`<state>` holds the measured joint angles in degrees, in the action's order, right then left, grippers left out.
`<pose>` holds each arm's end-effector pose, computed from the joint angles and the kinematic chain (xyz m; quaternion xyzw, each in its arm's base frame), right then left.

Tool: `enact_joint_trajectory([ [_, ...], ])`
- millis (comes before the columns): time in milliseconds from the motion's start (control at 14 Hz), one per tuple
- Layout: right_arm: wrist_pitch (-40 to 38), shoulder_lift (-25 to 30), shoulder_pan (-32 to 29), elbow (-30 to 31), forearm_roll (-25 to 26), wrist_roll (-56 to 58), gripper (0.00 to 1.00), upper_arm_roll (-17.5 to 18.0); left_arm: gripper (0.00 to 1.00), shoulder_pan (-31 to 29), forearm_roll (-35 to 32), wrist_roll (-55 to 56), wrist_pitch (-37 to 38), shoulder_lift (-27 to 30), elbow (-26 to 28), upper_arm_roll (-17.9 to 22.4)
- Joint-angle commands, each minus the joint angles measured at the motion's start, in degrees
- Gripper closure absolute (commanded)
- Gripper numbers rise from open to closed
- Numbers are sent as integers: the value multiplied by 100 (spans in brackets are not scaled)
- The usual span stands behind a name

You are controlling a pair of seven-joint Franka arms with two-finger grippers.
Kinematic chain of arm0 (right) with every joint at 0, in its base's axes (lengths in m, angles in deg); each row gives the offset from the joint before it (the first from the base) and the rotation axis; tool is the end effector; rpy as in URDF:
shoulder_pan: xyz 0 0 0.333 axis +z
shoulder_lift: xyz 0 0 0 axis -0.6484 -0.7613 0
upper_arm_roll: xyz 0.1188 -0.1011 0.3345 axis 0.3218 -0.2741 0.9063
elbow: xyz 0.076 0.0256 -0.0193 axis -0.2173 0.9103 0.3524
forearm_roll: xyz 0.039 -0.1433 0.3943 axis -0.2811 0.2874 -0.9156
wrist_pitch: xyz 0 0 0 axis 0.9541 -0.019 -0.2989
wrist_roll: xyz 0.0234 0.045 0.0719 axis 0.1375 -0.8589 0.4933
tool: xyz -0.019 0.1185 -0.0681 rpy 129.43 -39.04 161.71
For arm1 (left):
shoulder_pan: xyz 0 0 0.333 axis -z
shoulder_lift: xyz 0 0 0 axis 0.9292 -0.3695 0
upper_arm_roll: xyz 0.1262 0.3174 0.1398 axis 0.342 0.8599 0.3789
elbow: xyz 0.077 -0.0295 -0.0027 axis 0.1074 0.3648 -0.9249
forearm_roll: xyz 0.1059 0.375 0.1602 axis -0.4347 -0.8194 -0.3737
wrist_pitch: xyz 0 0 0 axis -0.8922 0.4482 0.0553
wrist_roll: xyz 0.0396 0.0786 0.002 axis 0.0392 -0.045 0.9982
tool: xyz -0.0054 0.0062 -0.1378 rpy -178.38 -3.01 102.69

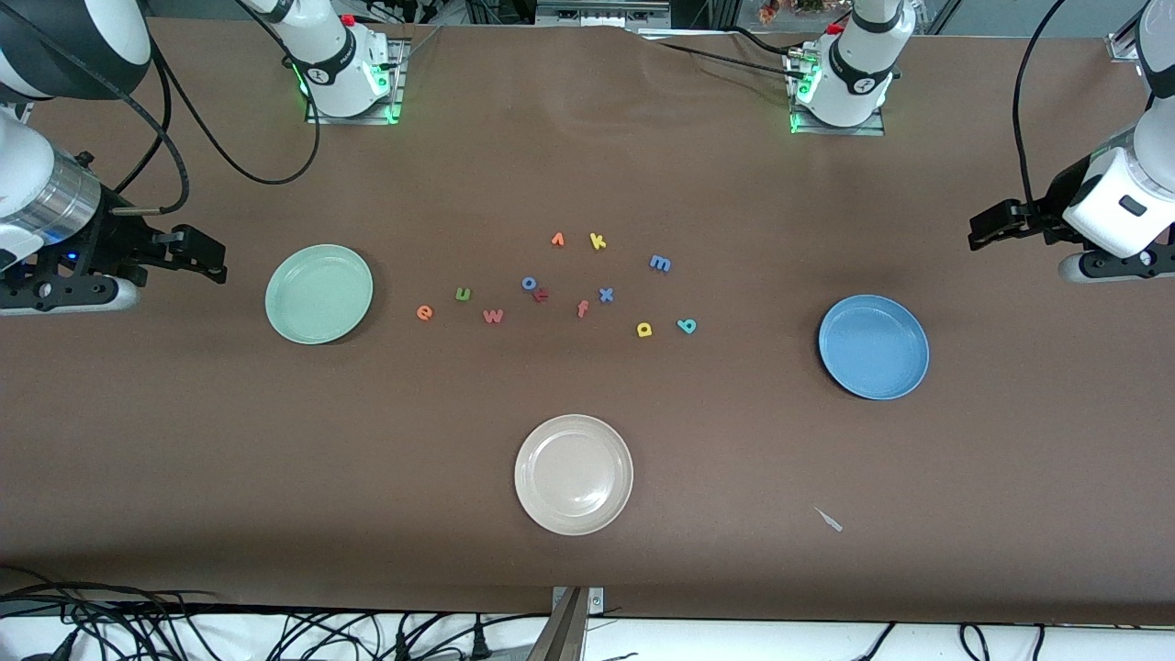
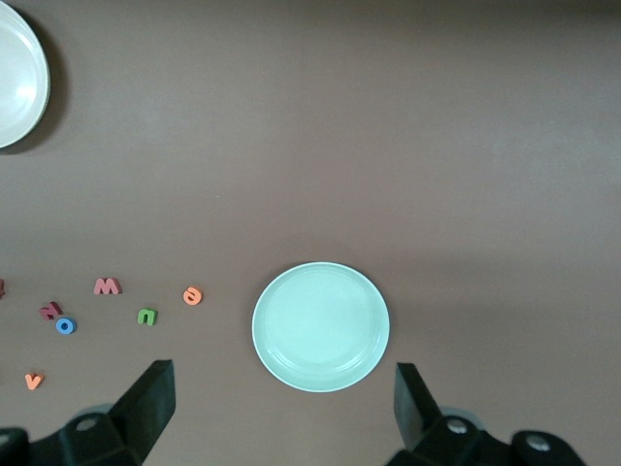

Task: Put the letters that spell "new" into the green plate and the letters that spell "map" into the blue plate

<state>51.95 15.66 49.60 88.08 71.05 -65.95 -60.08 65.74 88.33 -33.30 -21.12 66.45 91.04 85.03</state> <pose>0.6435 0.0656 0.5921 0.9995 0.0297 -0.0033 0.0081 0.5802 -0.0019 0.5747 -0.9965 -0.0495 0.0666 0.0095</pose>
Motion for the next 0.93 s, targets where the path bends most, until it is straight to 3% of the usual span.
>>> enact_joint_trajectory([
  [0,-32,12,-13,-49,-49,23,0,-10,0,-24,160,-131,-44,-38,18,-2],
  [429,-33,20,-13,-49,-49,23,0,-10,0,-6,160,-69,-97,-153,-44,-2],
  [857,-94,20,-22,-41,-49,23,0,-19,0,510,169,-8,-97,-803,-255,-90],
])
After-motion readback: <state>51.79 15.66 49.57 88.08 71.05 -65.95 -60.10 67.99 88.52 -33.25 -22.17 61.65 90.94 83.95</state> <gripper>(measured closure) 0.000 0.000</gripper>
